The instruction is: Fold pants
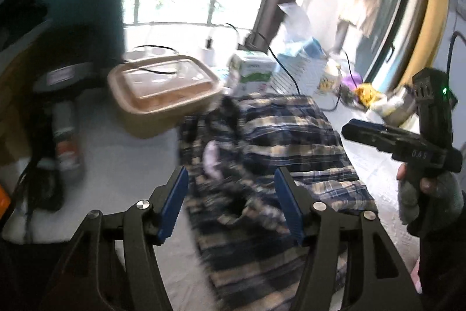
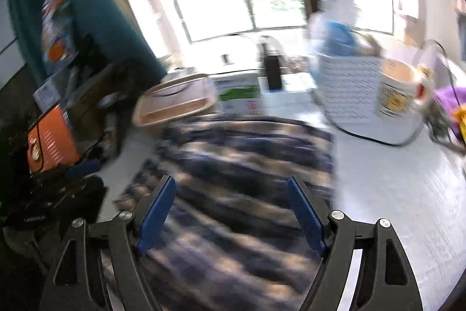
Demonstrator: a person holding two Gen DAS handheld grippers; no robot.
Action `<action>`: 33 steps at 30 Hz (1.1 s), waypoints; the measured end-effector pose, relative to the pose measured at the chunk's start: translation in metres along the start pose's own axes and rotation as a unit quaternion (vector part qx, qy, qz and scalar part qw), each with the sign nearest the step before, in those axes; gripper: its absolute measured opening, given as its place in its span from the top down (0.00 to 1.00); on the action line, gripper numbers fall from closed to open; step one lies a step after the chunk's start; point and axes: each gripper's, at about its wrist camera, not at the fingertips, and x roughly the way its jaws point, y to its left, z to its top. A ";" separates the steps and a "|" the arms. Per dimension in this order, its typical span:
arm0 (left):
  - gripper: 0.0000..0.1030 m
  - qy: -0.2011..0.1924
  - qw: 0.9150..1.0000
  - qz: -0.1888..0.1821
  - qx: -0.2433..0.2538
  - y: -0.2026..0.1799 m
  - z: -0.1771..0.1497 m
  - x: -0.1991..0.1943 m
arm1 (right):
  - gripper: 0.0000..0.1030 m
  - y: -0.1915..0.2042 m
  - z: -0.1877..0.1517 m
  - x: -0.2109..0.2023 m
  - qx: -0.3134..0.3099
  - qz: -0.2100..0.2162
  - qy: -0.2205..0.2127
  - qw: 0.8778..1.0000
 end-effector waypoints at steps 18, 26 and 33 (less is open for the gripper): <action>0.71 0.057 0.996 0.022 -0.060 0.033 -0.011 0.034 | 0.27 -0.060 -0.035 0.024 0.033 0.009 0.034 0.999; 0.65 0.009 1.000 0.022 0.020 0.009 0.036 0.034 | 0.72 -0.060 0.004 0.037 -0.029 0.002 0.016 0.999; 0.62 0.062 0.996 0.062 0.009 0.035 0.039 0.093 | 0.73 -0.052 0.025 0.082 -0.075 -0.006 0.039 0.996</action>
